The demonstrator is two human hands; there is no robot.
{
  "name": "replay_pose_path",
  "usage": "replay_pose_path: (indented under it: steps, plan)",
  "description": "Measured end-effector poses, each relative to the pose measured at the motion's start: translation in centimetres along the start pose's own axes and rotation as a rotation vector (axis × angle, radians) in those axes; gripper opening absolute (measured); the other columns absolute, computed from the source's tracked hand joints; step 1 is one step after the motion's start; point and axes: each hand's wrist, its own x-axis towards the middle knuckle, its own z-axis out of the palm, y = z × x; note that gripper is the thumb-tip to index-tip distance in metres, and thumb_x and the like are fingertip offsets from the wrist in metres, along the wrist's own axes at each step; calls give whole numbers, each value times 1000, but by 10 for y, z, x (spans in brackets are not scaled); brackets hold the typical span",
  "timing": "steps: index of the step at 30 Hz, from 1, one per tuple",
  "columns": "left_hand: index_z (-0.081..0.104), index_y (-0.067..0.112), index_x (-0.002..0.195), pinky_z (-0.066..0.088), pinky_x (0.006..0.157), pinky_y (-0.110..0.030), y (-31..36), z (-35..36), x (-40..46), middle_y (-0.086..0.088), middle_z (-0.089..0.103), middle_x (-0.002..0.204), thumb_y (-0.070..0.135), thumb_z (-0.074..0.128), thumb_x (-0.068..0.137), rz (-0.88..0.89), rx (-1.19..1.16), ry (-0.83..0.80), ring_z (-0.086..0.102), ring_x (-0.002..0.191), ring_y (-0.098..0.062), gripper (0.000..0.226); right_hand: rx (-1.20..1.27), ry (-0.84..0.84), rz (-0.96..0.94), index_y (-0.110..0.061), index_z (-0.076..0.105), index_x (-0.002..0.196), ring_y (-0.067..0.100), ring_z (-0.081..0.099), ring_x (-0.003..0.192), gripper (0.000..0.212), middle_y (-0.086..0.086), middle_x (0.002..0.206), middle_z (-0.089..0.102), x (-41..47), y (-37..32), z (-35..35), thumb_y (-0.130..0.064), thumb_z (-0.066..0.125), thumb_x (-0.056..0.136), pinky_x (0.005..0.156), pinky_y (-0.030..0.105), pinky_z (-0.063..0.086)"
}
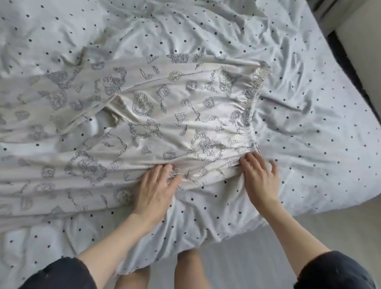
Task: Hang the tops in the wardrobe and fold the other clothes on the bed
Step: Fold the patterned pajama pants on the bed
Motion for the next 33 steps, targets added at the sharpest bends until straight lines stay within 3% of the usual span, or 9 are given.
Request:
replay_pose_path:
  steps: [4, 8, 12, 16, 21, 24, 28, 31, 33]
  plan:
    - [67, 3, 87, 54, 64, -38, -10, -7, -2, -14, 63, 93, -5, 76, 64, -27, -113, 65, 63, 83, -30, 26, 54, -24, 27, -3, 70, 82, 34, 63, 102, 18, 13, 95, 72, -3, 10, -11, 3, 74, 66, 92, 54, 39]
    - [62, 10, 101, 51, 70, -25, -17, -19, -15, 0, 58, 97, 10, 52, 91, -112, -192, -143, 55, 84, -15, 15, -29, -50, -49, -4, 67, 70, 35, 65, 87, 25, 12, 74, 71, -23, 26, -26, 12, 72, 51, 81, 52, 45]
    - [63, 15, 104, 34, 48, -12, -26, -43, -10, 5, 62, 84, 20, 43, 98, -114, -291, -231, 52, 65, -8, 21, -41, -46, -27, -7, 67, 68, 33, 67, 80, 24, 10, 67, 69, -28, 32, -47, 9, 76, 51, 76, 48, 48]
    - [66, 8, 105, 31, 44, -13, -52, -87, 20, 6, 58, 65, 18, 49, 96, -147, -382, -43, 45, 47, -6, 21, 139, 92, 87, -4, 68, 81, 34, 63, 87, 3, 14, 76, 70, 10, 32, -68, -5, 66, 80, 84, 45, 40]
    - [70, 10, 103, 39, 45, -12, -93, -135, 81, 0, 66, 67, 14, 59, 91, -179, -388, 253, 49, 46, -9, 17, 343, 229, 126, -2, 66, 87, 39, 61, 84, 16, 21, 82, 67, 86, 16, -99, -15, 57, 91, 76, 42, 37]
    - [71, 15, 101, 48, 59, -31, -126, -145, 125, -3, 70, 78, 23, 60, 91, -260, -395, 282, 62, 65, -24, 17, 414, 263, 113, -4, 68, 91, 38, 62, 79, 17, 19, 84, 68, 139, 4, -109, -17, 57, 91, 76, 42, 40]
    - [71, 18, 100, 45, 57, -31, -155, -138, 172, 1, 66, 71, 26, 59, 91, -304, -425, 300, 56, 60, -19, 17, 394, 248, 181, -8, 69, 96, 35, 61, 86, 21, 14, 95, 69, 202, -5, -103, -19, 51, 93, 79, 40, 39]
    - [71, 19, 100, 26, 46, -21, -164, -124, 198, 15, 53, 58, 25, 57, 93, -330, -407, 314, 40, 47, -5, 17, 344, 200, 230, -10, 68, 97, 34, 61, 88, 24, 13, 98, 69, 235, -4, -91, -19, 46, 94, 82, 41, 41]
    - [71, 19, 99, 26, 46, -23, -167, -114, 212, 9, 57, 61, 27, 56, 93, -344, -383, 304, 43, 49, -11, 18, 349, 164, 315, -10, 67, 103, 36, 60, 93, 25, 15, 102, 68, 248, -2, -80, -19, 44, 94, 81, 41, 42]
